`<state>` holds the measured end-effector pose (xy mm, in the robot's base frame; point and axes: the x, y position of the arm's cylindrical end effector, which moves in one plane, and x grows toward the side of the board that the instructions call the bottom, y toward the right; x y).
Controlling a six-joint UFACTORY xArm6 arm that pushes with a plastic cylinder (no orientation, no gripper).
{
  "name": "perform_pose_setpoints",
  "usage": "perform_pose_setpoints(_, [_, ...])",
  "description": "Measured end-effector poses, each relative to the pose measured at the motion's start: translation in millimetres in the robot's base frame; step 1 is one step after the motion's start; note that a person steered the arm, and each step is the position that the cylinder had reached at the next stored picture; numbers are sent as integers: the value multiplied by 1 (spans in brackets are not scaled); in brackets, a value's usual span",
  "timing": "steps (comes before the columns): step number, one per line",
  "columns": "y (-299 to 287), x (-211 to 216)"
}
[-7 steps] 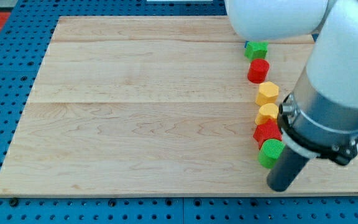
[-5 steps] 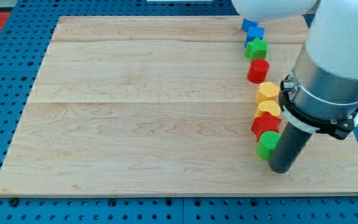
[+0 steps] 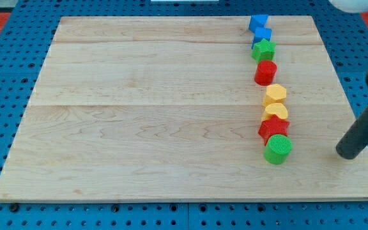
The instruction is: Push the yellow hexagon to the center
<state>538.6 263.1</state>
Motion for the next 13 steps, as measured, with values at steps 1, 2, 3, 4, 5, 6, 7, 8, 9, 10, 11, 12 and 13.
perform_pose_setpoints(1, [23, -33])
perform_pose_setpoints(2, [34, -69])
perform_pose_setpoints(3, [37, -102])
perform_pose_setpoints(4, [47, -112])
perform_pose_setpoints(5, [59, -125])
perform_pose_setpoints(6, [73, -141])
perform_pose_setpoints(7, [82, -154])
perform_pose_setpoints(8, [80, -172])
perform_pose_setpoints(9, [53, -173])
perform_pose_setpoints(10, [38, -172])
perform_pose_setpoints(11, [5, -170])
perform_pose_setpoints(12, [3, -130])
perform_pose_setpoints(13, [-20, -103])
